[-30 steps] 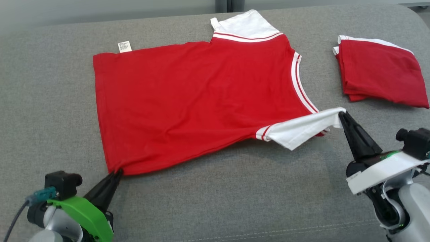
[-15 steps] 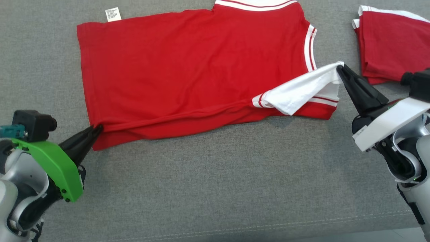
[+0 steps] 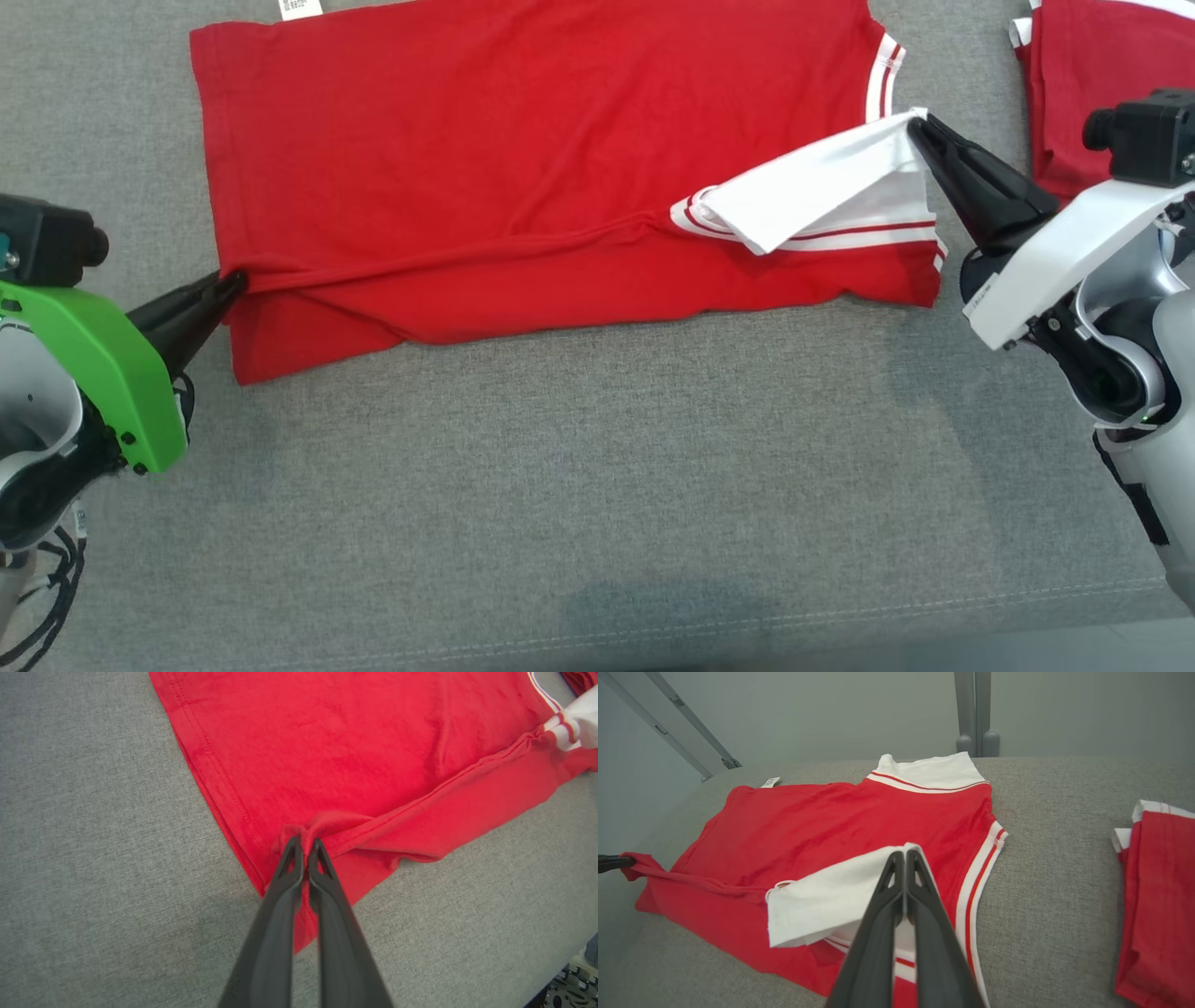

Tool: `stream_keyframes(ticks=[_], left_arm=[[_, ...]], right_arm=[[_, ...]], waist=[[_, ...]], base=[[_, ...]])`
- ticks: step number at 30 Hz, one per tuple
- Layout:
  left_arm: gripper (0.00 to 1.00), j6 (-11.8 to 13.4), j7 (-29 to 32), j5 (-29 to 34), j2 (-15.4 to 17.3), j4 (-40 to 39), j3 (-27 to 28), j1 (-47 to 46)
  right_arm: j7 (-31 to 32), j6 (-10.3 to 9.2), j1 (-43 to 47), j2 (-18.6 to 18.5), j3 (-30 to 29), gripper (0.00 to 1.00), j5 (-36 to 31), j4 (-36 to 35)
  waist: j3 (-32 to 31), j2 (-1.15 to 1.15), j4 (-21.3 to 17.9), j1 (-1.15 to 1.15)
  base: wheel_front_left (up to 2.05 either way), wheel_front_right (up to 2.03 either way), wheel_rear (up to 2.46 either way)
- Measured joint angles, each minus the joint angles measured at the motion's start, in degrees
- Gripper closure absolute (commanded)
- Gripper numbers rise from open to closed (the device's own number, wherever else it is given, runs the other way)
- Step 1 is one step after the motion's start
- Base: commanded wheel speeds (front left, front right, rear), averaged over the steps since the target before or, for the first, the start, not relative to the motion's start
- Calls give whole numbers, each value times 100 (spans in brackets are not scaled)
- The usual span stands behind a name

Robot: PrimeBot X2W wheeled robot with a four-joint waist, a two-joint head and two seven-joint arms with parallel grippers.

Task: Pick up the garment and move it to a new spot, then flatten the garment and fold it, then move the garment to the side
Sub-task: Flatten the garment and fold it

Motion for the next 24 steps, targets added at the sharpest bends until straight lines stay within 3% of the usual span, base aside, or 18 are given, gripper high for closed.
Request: stream_keyframes(ticks=[6, 7, 8, 9, 10, 11, 16, 24], left_arm=[[100, 0, 158, -36, -29, 200, -10, -292], [91, 0, 165, -35, -34, 246, -4, -316], [62, 0, 160, -34, -51, 297, 2, -349], [17, 1, 148, -32, -67, 338, 11, -388], [0, 1, 148, -32, -67, 338, 11, -388], [0, 1, 140, -31, -81, 367, 12, -416], [0, 7, 124, 129, -116, 520, -3, -439], [0, 99, -450, 315, -111, 710, 374, -550]], right_arm=[[4, -14, -215, 29, -3, 100, -76, 182], [-3, -26, -253, 32, -4, 100, -112, 221], [-20, -66, -285, 32, -7, 80, -167, 247], [-65, -93, -315, 38, -20, 56, -226, 270], [-65, -93, -315, 38, -20, 18, -226, 270], [-111, -119, -350, 62, -34, 0, -282, 290], [-209, -160, -395, 143, -7, 0, -378, 425], [-494, -208, -310, 177, -1, 0, -460, 543]], waist=[[74, 0, -39, 0], [84, 0, -44, 0], [92, 0, -49, 0], [101, 0, -53, 0], [101, 0, -53, 0], [108, 0, -57, 0], [120, 0, -70, 0], [26, 0, -74, 0]], base=[[0, 0, 0], [0, 0, 0], [0, 0, 0], [0, 0, 0], [0, 0, 0], [0, 0, 0], [0, 0, 0], [0, 0, 0]])
